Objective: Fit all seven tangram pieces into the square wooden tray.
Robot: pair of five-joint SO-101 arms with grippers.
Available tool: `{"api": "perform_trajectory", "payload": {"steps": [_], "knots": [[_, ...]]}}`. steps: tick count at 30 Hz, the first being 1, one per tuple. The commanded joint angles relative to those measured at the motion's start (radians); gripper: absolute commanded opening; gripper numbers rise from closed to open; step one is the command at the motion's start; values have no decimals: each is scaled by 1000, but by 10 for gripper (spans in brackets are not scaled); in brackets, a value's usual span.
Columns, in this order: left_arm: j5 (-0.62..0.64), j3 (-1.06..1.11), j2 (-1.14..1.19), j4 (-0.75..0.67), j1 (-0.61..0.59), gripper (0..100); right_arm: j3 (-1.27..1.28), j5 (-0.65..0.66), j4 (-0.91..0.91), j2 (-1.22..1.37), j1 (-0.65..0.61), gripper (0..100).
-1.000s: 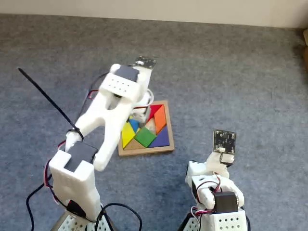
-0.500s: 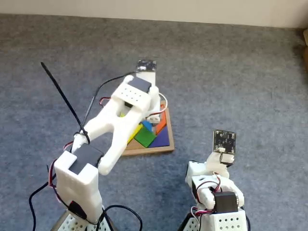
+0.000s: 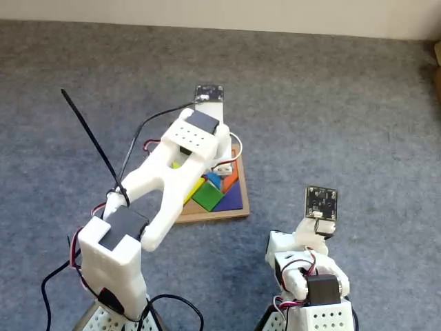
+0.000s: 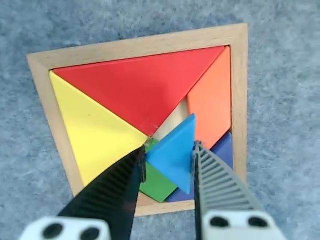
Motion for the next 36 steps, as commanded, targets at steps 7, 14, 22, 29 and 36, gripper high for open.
{"api": "perform_trajectory", "payload": {"steps": [7,14,22,29,36], "knots": [[9,-10,-7,-11,-7,131,113,12,8,-21,10,5],[100,-4,-7,-5,-25,335,113,12,8,-21,10,5],[106,-2,-7,-5,-25,379,113,12,8,-21,10,5],[104,-1,-7,-3,-25,379,113,12,8,-21,10,5],[109,-10,-8,-11,-10,379,113,12,8,-21,10,5]]}}
